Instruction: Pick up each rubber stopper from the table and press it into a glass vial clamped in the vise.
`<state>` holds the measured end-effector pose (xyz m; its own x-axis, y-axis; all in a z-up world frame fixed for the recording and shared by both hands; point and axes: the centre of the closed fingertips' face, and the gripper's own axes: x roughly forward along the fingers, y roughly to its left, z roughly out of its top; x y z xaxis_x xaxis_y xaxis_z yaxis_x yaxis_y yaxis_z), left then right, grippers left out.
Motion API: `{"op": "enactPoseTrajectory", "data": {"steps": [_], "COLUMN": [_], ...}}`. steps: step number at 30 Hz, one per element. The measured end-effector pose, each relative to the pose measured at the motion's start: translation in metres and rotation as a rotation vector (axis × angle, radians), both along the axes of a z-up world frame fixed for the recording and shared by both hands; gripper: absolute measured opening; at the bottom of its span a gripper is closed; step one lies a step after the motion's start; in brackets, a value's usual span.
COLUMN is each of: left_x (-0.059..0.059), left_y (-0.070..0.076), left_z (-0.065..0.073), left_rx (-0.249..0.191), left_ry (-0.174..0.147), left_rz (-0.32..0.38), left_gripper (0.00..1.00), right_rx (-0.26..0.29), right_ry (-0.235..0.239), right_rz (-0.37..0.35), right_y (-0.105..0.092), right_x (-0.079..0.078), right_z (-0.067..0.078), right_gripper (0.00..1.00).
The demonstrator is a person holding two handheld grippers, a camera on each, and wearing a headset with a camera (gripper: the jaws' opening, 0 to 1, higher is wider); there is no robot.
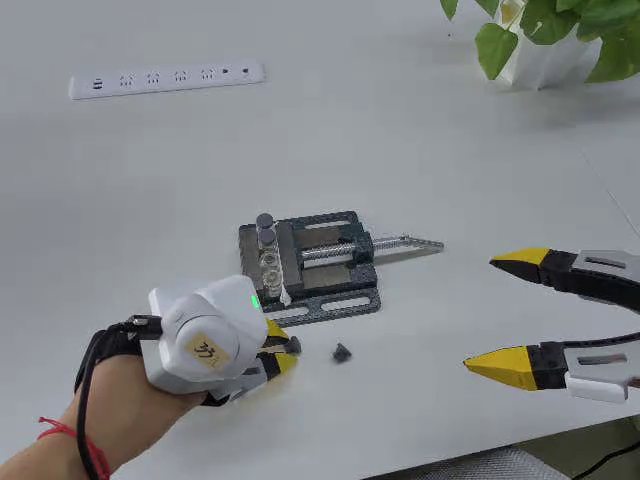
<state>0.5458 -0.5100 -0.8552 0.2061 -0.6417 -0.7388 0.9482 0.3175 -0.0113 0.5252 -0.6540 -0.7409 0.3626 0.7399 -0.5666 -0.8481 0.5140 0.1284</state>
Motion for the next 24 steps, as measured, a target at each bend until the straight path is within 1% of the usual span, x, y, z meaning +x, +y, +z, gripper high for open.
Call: {"op": "enactPoseTrajectory", "data": {"steps": [6, 11, 14, 19, 21, 22, 24], "left_x": [0.001, 0.002, 0.002, 0.003, 0.003, 0.003, 0.003], "left_y": [0.000, 0.000, 0.000, 0.001, 0.002, 0.003, 0.005], "left_z": [0.000, -0.001, -0.001, -0.001, -0.001, 0.000, 0.003], "left_rx": [0.003, 0.000, 0.002, 0.003, 0.004, 0.002, -0.011], "left_ry": [-0.002, -0.003, -0.012, -0.022, -0.021, -0.023, -0.015], "left_rz": [0.002, 0.004, -0.002, -0.004, 0.001, 0.004, 0.017], "left_gripper": [0.05, 0.05, 0.04, 0.04, 0.04, 0.04, 0.04], "right_rx": [0.000, -0.011, -0.014, -0.023, -0.025, -0.025, -0.025], "right_ry": [0.003, 0.010, 0.012, 0.011, 0.014, 0.012, 0.012], "right_rz": [0.007, 0.019, 0.027, 0.044, 0.048, 0.052, 0.056], "right_y": [0.001, 0.001, -0.003, -0.001, 0.000, 0.001, 0.002], "right_x": [-0.001, -0.003, -0.001, -0.003, -0.003, -0.004, -0.004], "right_z": [-0.001, -0.005, -0.010, -0.013, -0.015, -0.015, -0.016], "right_gripper": [0.65, 0.66, 0.66, 0.67, 0.68, 0.68, 0.68]}}
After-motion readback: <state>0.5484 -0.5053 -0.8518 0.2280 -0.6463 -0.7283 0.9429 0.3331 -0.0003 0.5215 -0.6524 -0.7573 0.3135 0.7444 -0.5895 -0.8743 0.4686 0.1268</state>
